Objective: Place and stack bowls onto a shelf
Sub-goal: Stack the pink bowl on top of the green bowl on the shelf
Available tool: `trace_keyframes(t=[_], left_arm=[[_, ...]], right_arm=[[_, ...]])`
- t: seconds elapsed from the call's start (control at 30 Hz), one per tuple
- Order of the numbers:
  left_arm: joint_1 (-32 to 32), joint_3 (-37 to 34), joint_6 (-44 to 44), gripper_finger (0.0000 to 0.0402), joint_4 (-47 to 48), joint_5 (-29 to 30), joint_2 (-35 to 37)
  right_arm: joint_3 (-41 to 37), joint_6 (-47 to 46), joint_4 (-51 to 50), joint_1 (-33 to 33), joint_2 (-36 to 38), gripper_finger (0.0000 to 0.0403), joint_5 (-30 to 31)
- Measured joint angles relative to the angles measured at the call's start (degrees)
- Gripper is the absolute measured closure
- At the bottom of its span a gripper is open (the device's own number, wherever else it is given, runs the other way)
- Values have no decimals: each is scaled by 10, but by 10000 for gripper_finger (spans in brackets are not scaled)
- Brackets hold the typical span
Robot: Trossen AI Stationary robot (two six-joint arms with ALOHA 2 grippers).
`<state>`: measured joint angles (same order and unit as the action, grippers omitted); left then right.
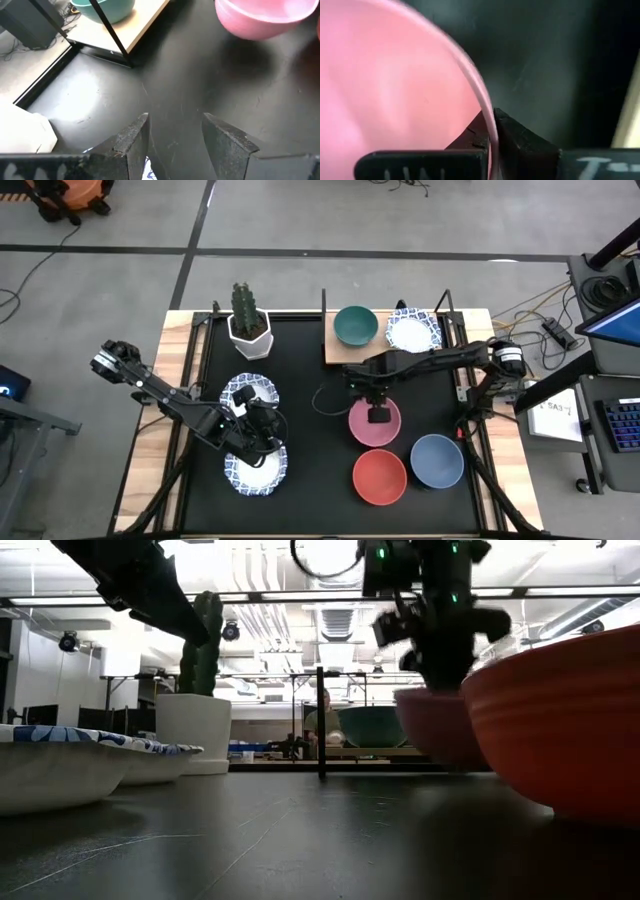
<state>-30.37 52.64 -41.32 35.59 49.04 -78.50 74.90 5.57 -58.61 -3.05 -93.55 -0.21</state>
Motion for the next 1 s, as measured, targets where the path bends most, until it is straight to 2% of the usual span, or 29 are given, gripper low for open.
trace_keyframes(t=[0.27,0.6,0.87,1.0], left_arm=[[0,0,-2,237,0,0,0],[1,0,3,237,0,1,0],[1,0,10,237,0,1,0],[1,0,13,237,0,1,-1]], right_arm=[[117,-30,-84,-10,18,394,-3],[268,-52,-139,-71,22,394,-3],[354,-65,-163,-197,1,394,-6],[369,-51,-170,-283,-23,394,-82]])
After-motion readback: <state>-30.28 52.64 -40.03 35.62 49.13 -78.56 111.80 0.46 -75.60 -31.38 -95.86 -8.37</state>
